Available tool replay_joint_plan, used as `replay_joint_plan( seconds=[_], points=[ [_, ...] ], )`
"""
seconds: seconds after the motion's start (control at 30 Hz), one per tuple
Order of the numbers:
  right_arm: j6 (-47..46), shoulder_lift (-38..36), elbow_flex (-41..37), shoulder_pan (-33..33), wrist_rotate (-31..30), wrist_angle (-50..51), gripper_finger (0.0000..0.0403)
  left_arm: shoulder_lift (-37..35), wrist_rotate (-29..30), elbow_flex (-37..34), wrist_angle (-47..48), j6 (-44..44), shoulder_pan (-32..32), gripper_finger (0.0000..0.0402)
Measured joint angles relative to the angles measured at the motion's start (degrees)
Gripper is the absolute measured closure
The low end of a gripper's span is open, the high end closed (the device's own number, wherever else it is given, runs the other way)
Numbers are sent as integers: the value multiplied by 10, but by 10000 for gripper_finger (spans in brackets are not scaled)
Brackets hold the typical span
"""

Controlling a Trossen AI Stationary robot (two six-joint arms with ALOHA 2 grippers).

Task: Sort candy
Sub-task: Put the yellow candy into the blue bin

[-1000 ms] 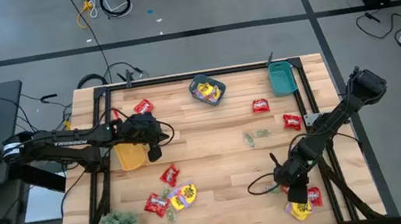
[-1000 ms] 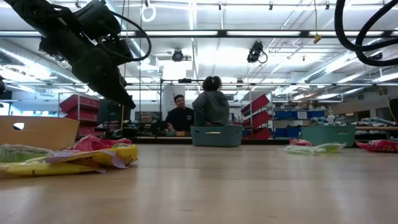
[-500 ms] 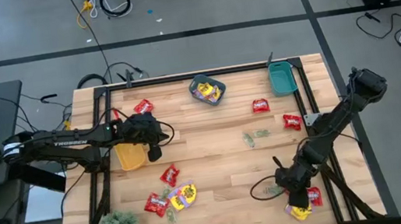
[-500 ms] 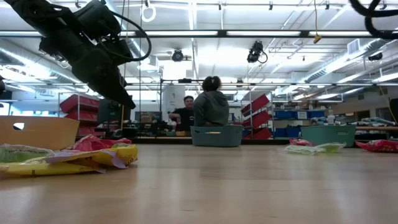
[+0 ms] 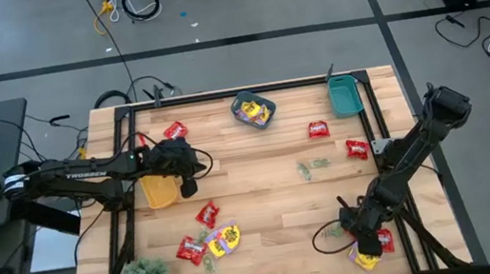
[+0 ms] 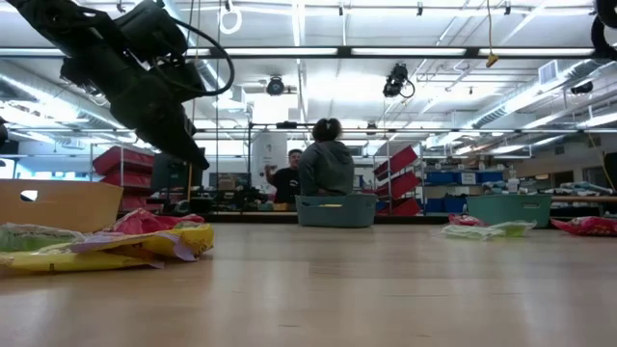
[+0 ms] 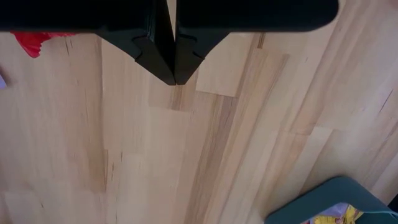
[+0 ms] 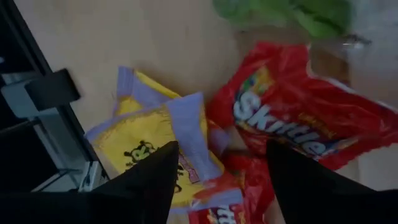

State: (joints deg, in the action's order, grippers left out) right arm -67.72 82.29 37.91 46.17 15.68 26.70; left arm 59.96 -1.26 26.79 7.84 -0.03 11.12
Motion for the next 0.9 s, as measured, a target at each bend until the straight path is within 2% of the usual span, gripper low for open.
replay_joint_plan(
  seconds=[0.13,0.23,0.3,0.43,0.47,0.77,0.9],
  points=[
    [9,26,0,0,17,-27,195,0,0,0,3,0,0,396],
    [14,36,1,0,31,-43,228,0,3,0,3,0,0,396],
    [16,37,0,-1,38,-46,268,0,4,0,3,0,0,396],
    [22,28,-1,-10,60,-48,376,0,5,0,3,0,0,396],
    [23,23,-1,-13,64,-48,388,0,5,0,2,0,0,396],
    [44,-46,13,-95,46,-22,400,0,12,0,2,0,0,396],
    [113,-78,38,-163,35,29,402,0,35,0,0,0,0,396]
  ],
)
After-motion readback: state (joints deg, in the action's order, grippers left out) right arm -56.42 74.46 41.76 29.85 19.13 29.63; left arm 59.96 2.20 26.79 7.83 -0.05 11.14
